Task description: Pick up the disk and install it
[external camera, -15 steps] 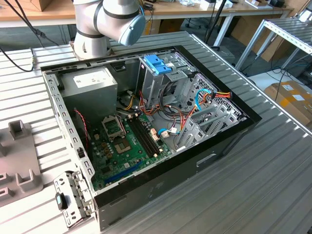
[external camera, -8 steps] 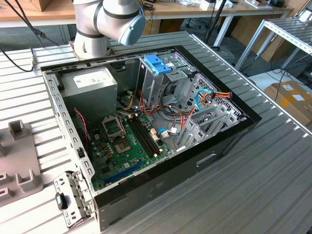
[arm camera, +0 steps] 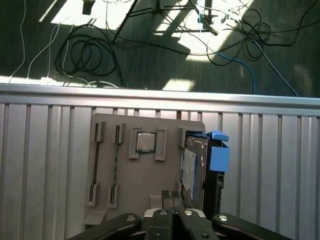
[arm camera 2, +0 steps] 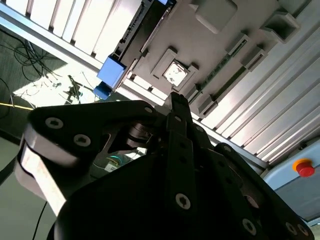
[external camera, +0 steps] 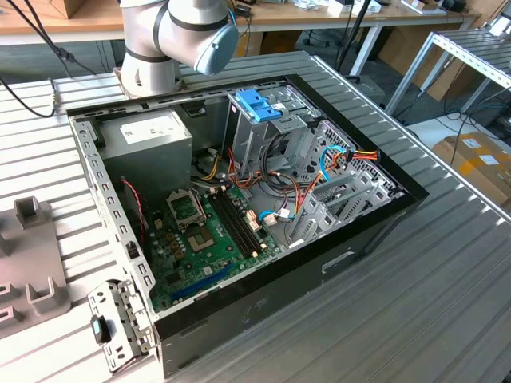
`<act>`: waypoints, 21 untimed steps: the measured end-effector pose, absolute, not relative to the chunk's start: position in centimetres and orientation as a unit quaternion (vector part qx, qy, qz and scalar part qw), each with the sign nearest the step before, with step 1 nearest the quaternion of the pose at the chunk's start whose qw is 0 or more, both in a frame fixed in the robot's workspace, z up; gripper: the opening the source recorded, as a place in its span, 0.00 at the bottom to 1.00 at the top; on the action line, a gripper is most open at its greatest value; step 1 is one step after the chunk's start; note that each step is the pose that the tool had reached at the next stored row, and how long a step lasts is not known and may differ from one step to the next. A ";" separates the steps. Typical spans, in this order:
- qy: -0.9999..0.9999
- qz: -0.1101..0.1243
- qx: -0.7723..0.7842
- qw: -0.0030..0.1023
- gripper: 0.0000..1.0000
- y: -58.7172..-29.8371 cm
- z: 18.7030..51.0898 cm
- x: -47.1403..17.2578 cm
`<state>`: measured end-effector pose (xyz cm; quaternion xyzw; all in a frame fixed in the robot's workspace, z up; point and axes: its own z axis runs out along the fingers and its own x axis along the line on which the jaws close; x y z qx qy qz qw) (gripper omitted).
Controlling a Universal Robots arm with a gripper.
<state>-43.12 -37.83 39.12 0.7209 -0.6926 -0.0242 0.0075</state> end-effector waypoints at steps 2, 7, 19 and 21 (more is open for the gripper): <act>-0.691 -0.024 0.723 0.008 0.11 -37.8 39.1 -43.1; -0.681 -0.024 0.732 0.008 0.11 -37.8 39.1 -43.1; -0.667 -0.024 0.745 0.008 0.11 -37.8 39.1 -43.1; -0.665 -0.024 0.746 0.008 0.11 -37.8 39.1 -43.1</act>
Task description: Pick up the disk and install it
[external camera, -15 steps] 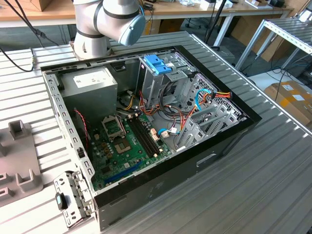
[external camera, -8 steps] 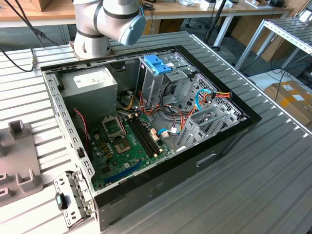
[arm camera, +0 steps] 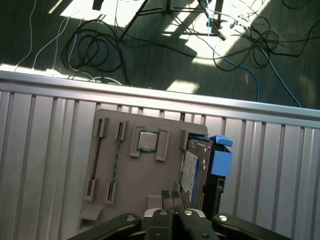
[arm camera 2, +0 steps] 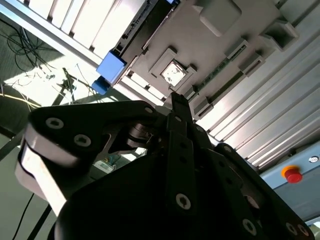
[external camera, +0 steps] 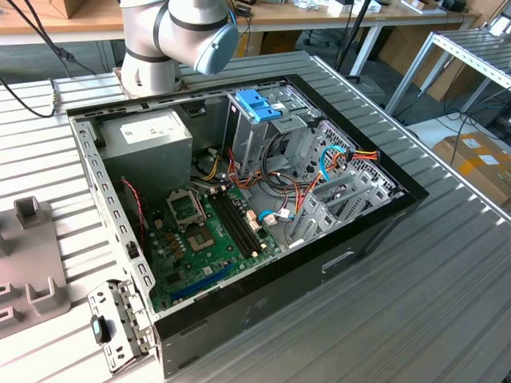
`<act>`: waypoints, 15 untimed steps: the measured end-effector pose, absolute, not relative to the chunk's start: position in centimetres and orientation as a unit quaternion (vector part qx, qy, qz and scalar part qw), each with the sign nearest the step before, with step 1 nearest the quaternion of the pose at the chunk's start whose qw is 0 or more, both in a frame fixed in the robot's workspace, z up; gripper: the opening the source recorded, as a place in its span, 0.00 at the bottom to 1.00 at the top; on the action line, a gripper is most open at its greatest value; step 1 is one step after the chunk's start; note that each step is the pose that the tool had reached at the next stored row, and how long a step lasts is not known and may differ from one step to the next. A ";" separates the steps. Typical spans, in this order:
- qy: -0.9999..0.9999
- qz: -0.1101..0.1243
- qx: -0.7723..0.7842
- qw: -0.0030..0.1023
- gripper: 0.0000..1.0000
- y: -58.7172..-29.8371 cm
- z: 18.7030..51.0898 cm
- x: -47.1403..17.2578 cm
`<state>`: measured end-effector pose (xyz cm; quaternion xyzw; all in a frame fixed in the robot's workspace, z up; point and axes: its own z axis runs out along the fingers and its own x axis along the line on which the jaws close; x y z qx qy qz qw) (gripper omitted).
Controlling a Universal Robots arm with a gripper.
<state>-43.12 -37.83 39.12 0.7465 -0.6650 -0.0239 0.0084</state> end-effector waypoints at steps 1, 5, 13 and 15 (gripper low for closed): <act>-0.664 -0.024 0.747 0.008 0.11 -37.8 39.1 -43.1; -0.660 -0.024 0.751 0.009 0.11 -37.8 39.1 -43.1; -0.674 -0.024 0.738 0.008 0.11 -37.8 39.0 -43.1; -0.683 -0.024 0.730 0.008 0.11 -37.8 39.0 -43.1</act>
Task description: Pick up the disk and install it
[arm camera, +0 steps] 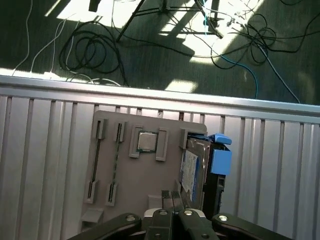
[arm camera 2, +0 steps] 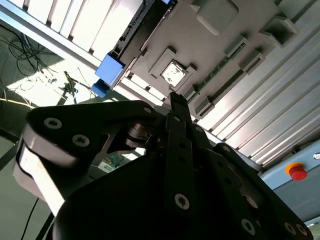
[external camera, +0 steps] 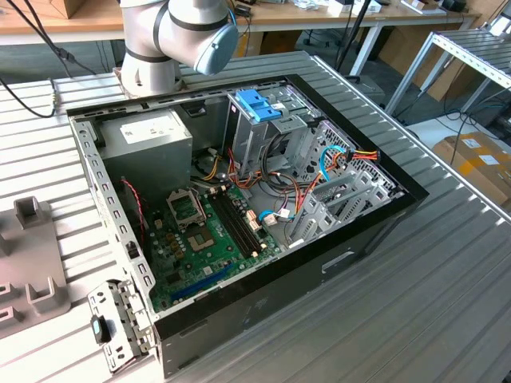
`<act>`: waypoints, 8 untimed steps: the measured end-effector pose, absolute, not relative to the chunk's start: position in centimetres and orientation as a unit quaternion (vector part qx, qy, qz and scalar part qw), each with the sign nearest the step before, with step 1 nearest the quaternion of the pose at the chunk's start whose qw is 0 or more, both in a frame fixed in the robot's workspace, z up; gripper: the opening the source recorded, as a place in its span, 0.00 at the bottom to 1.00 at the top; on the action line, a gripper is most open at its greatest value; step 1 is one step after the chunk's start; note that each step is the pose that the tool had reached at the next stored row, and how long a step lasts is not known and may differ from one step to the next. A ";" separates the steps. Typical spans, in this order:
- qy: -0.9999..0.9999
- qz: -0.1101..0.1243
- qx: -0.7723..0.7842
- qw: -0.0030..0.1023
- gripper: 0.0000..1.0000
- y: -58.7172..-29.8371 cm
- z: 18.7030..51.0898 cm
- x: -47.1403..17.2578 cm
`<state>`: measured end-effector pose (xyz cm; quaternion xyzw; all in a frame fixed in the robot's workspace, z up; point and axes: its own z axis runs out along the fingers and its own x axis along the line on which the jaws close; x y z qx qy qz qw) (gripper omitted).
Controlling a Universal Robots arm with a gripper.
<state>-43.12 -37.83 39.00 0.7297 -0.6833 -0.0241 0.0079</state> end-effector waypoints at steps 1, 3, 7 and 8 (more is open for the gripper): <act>-0.687 -0.024 0.726 0.008 0.11 -37.8 39.0 -43.1; -0.698 -0.024 0.716 0.007 0.11 -37.8 38.9 -43.1; -0.713 -0.024 0.700 0.007 0.11 -37.8 38.9 -43.1; -0.715 -0.024 0.699 0.007 0.11 -37.8 38.9 -43.1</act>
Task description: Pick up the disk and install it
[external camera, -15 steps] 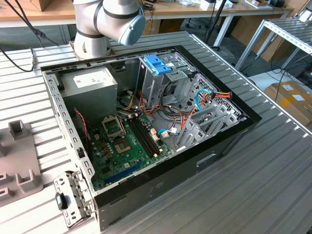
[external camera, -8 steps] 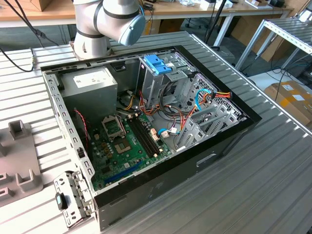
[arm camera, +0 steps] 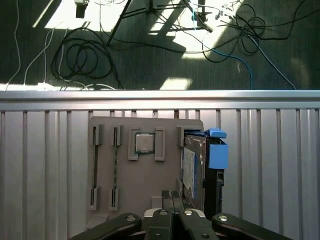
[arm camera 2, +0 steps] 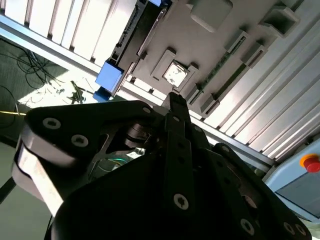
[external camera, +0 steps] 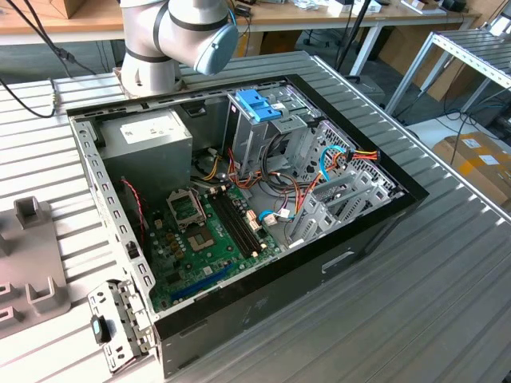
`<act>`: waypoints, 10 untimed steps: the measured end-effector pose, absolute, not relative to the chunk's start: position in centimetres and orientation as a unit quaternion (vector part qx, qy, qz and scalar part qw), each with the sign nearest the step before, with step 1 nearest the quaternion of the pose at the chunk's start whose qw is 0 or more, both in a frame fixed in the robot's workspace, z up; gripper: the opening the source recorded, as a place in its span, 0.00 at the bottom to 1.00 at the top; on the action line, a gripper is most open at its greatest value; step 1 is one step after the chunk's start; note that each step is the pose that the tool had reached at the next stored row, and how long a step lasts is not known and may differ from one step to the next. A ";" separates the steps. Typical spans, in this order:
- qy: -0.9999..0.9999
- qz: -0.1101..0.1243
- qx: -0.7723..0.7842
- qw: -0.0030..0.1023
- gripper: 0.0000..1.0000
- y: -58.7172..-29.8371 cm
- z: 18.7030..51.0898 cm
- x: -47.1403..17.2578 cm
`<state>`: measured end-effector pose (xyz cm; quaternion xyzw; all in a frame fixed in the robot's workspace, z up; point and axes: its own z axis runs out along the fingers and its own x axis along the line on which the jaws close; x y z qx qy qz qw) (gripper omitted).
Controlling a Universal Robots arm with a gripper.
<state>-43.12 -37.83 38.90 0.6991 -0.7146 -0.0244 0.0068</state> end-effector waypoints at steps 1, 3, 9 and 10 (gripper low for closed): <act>-0.716 -0.024 0.698 0.007 0.11 -37.8 38.9 -43.1; -0.719 -0.024 0.694 0.007 0.11 -37.8 38.9 -43.1; -0.734 -0.025 0.678 0.006 0.11 -37.8 38.8 -43.1; -0.737 -0.025 0.676 0.006 0.11 -37.8 38.8 -43.1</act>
